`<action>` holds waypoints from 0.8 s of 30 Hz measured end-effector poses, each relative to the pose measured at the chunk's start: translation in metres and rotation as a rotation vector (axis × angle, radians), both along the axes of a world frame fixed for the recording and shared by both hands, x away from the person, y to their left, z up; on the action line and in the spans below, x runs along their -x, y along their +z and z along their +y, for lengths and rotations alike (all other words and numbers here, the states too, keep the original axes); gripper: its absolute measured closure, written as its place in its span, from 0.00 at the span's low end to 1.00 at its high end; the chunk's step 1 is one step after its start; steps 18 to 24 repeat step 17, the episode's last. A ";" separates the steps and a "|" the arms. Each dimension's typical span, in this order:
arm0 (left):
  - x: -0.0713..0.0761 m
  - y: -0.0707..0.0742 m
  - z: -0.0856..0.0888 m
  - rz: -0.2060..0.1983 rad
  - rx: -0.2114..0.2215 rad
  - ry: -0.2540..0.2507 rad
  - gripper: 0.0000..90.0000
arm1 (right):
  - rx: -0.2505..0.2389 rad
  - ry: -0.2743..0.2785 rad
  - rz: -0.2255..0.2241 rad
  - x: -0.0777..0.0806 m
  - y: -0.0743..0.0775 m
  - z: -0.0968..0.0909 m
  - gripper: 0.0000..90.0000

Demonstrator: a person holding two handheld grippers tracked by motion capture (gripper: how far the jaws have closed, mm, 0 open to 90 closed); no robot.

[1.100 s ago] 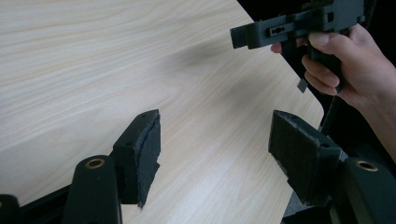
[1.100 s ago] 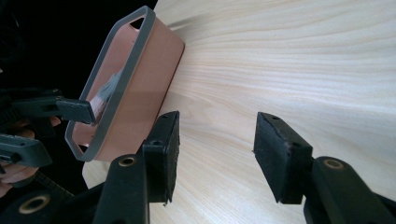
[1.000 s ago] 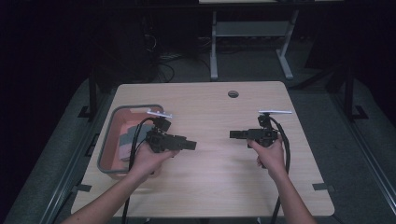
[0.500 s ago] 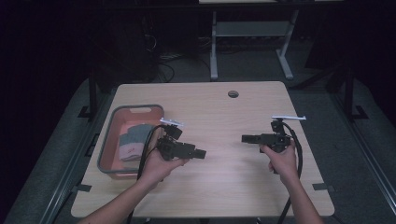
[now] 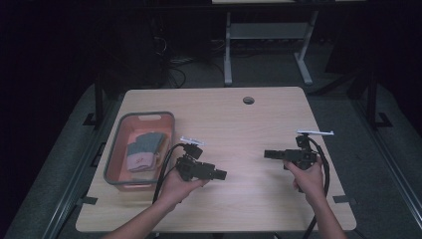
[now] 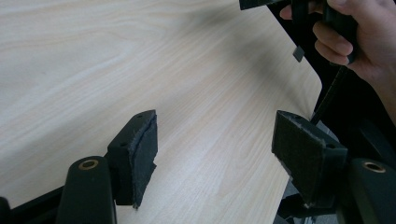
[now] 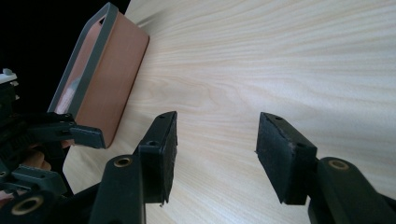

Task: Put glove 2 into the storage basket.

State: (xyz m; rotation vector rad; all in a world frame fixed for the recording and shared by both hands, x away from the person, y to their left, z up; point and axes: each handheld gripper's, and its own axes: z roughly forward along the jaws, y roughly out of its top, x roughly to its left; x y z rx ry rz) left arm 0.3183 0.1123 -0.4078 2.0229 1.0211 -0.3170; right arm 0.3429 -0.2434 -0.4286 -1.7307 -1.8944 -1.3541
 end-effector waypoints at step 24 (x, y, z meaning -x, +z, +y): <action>0.022 -0.024 -0.009 -0.039 0.023 -0.005 0.31 | 0.017 0.019 -0.045 0.038 -0.010 -0.005 0.42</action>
